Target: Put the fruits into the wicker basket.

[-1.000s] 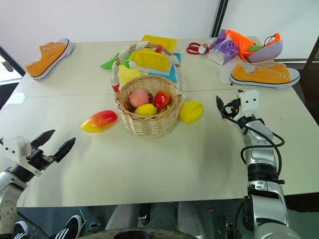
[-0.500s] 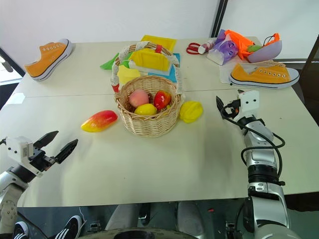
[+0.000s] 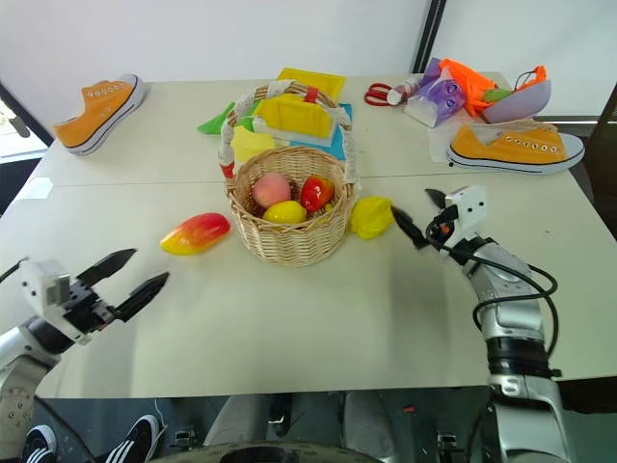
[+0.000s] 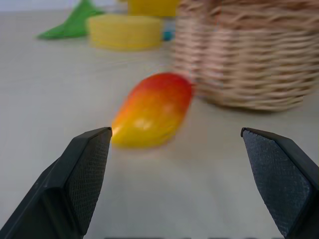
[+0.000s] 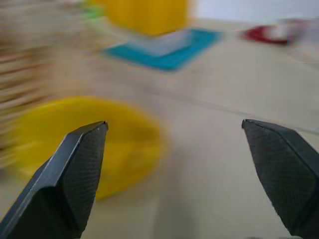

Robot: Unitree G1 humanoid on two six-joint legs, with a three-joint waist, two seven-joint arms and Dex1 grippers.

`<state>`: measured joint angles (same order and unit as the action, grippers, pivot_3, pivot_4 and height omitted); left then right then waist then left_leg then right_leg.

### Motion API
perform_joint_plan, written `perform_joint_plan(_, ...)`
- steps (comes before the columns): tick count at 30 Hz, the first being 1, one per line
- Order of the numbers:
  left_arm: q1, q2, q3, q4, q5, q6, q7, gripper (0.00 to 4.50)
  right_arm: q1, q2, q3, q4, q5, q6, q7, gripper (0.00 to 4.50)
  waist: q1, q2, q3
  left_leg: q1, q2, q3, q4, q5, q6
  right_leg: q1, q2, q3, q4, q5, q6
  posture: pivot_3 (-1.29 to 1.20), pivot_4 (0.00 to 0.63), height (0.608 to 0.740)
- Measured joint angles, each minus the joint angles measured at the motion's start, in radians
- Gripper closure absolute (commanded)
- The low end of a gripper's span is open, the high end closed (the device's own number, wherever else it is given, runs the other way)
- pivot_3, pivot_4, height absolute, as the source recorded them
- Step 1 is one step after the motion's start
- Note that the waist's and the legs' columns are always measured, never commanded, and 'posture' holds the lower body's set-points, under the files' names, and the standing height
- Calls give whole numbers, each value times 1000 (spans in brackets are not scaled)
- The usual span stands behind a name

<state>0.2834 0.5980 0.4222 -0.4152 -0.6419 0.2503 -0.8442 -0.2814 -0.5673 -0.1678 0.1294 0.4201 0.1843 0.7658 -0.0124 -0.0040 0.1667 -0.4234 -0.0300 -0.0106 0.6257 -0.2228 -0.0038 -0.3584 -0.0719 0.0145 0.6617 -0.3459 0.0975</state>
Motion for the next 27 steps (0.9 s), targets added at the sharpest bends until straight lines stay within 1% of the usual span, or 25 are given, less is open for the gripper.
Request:
perform_joint_plan(2, -16, 23, -40, -76, -19, 42, 3, 56, 2, -49, -4, -65, 40, 87, 39, 0, -2, 0, 0, 0, 0, 0, 1, 0, 0, 1, 0, 0, 0, 0, 0, 0, 150, 740)
perform_joint_plan(4, -30, 28, -77, -117, -25, 77, 18, 56, -5, -78, -5, -108, 55, 152, 39, 0, -9, 0, 0, 1, 0, 0, 2, -1, 1, 1, 0, 1, 0, 0, -1, 0, 150, 740)
perform_joint_plan(7, -58, 28, -132, -150, -22, 97, 37, 56, -47, -68, 4, -132, 66, 254, -8, 0, -9, 0, 0, 1, 0, 0, 2, -1, 1, 0, 0, 1, 1, 0, -1, 0, 150, 740)
perform_joint_plan(12, -74, 41, -138, -158, -24, 131, 49, 56, -90, -67, 43, -162, 55, 370, -72, 0, 0, 0, 0, -3, 0, 0, 1, 0, 1, -3, 0, 0, 1, 0, 0, 0, 150, 740)
perform_joint_plan(16, -74, 46, -155, -158, -21, 134, 47, 56, -102, -64, 77, -169, 26, 388, -82, 0, 0, 0, 0, -3, 0, 0, 1, -1, 1, -3, 0, 0, 0, 0, 0, 0, 150, 740)
perform_joint_plan(23, -80, 26, -166, -156, 0, 113, 51, 56, -184, 27, 36, -166, 63, 510, -197, 0, -3, 0, 0, -3, 0, 0, 1, -1, 1, -3, 0, 0, 1, 0, 0, 0, 150, 740)
perform_joint_plan(27, -80, 18, -166, -155, 6, 110, 60, 56, -197, 50, 21, -169, 96, 584, -237, 0, 0, 0, 0, -3, 0, 0, 1, -1, 1, -3, 0, 0, 1, 0, 0, 0, 150, 740)
